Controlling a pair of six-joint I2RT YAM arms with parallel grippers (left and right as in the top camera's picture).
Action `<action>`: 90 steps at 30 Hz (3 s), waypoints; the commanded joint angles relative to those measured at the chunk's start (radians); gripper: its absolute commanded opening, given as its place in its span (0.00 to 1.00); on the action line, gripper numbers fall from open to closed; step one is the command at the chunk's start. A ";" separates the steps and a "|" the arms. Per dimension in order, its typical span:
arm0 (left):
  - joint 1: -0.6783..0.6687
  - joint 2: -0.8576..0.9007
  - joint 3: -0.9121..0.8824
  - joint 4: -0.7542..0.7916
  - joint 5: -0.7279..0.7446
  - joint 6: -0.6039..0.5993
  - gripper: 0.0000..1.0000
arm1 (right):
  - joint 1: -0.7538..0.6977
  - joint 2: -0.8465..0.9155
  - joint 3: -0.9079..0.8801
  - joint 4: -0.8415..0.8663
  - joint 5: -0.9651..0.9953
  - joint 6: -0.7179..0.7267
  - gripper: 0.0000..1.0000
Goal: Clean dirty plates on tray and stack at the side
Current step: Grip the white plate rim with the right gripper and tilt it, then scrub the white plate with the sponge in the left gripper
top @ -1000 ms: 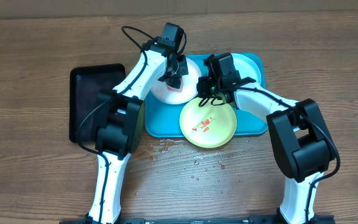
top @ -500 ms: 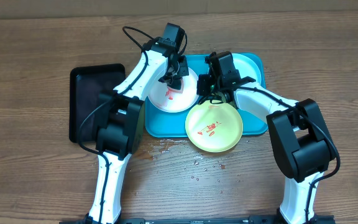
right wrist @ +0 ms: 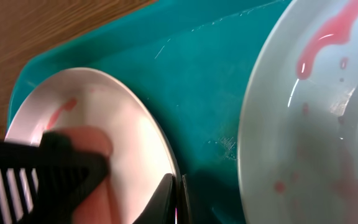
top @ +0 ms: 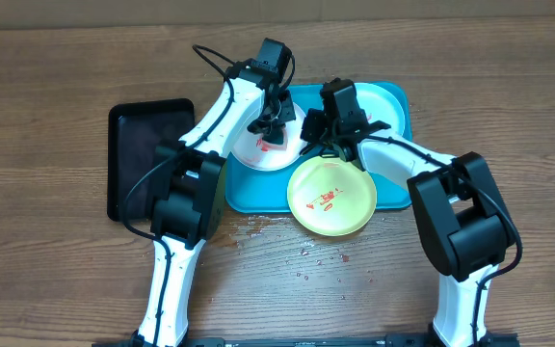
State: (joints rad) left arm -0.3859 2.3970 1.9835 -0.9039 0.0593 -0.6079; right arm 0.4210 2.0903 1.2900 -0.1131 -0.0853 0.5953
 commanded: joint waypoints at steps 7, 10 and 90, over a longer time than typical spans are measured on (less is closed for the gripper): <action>-0.008 0.038 -0.012 -0.049 -0.195 -0.035 0.04 | 0.045 -0.003 0.021 0.030 0.070 0.121 0.04; -0.008 0.038 -0.012 -0.055 -0.253 -0.019 0.04 | 0.042 -0.003 0.021 0.031 0.071 0.142 0.04; 0.007 0.043 -0.175 0.181 -0.058 0.272 0.04 | 0.043 -0.003 0.022 0.033 0.013 0.142 0.04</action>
State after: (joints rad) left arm -0.4088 2.3505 1.8572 -0.7094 -0.0402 -0.3550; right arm 0.4458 2.0903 1.2900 -0.0910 -0.0261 0.7254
